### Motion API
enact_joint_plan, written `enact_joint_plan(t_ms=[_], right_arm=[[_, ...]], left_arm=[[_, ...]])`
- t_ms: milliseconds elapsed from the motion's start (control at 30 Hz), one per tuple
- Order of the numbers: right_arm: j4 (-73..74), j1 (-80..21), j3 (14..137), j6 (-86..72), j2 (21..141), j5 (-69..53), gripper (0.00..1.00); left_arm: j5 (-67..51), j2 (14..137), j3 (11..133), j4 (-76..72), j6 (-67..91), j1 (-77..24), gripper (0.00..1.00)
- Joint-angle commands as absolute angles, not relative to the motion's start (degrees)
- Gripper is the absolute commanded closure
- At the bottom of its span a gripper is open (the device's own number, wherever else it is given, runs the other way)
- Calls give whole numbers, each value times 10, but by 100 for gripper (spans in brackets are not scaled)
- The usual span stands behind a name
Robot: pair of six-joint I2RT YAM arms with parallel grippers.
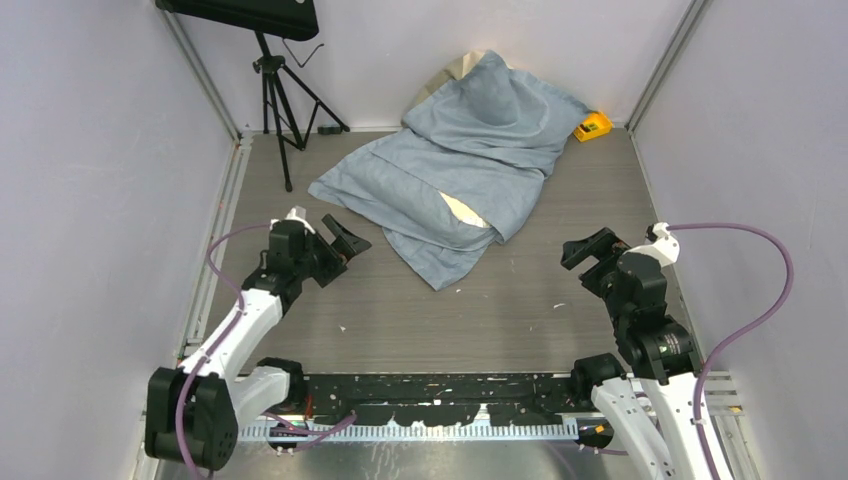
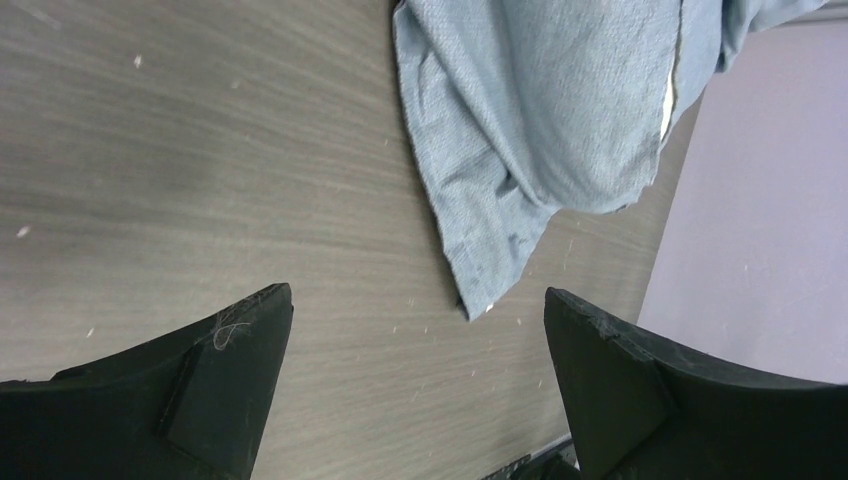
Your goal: Remove the pillowcase from the pillow
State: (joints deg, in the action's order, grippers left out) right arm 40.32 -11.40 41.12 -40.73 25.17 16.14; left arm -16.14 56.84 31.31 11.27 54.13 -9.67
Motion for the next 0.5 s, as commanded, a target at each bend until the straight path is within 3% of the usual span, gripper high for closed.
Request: enact_joint_plan(t_ms=[0, 233, 467], right_arm=[[371, -113, 425, -408, 262, 156, 6], [366, -113, 443, -412, 284, 128, 6], [379, -113, 463, -415, 280, 126, 7]], left_arm=[[-117, 622, 322, -27, 558, -119, 1], [-53, 763, 375, -101, 592, -162, 5], [-4, 878, 449, -49, 645, -212, 15]])
